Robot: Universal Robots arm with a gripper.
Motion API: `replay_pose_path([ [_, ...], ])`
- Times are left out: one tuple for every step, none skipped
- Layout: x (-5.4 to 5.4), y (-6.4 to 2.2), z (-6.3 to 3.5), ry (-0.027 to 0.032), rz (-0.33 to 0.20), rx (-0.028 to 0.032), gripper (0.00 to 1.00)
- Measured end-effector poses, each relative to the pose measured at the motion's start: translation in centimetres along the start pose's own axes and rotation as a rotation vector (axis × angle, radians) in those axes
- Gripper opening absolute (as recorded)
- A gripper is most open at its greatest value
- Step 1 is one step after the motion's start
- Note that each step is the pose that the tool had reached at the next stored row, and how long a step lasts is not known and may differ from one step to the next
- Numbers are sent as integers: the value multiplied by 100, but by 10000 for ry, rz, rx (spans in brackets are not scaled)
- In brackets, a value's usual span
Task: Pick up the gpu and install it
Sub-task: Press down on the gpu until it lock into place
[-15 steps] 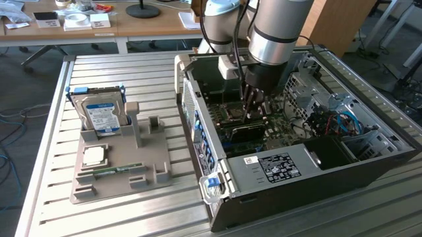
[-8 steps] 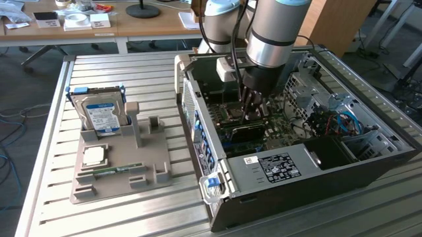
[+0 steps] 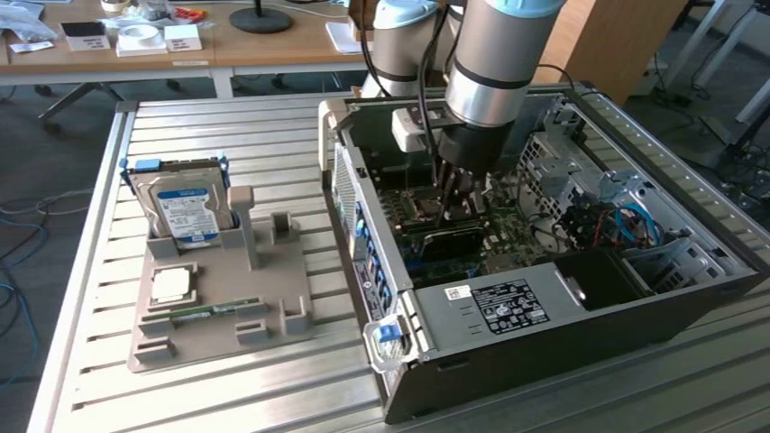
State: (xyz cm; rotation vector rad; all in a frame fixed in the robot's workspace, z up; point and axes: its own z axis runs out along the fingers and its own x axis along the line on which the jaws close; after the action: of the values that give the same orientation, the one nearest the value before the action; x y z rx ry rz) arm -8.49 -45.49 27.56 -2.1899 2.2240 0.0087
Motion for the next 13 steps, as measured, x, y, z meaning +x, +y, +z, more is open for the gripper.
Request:
replay_pose_path([
  [-2,1,2,0,2,0,11],
  [-7,2,6,-2,9,0,11],
  [-14,3,11,-3,15,1,11],
  [-19,3,15,-2,19,1,11],
  [-23,4,21,-4,23,1,11],
  [-29,6,30,-3,28,1,11],
  [-37,8,42,-3,35,1,11],
  [-43,9,49,-3,41,2,11],
  [-43,9,50,-3,41,1,11],
  [-43,9,50,-3,40,1,11],
  [-43,10,51,-1,41,0,11],
  [-42,10,53,0,41,0,11],
  [-40,11,56,-2,41,1,11],
])
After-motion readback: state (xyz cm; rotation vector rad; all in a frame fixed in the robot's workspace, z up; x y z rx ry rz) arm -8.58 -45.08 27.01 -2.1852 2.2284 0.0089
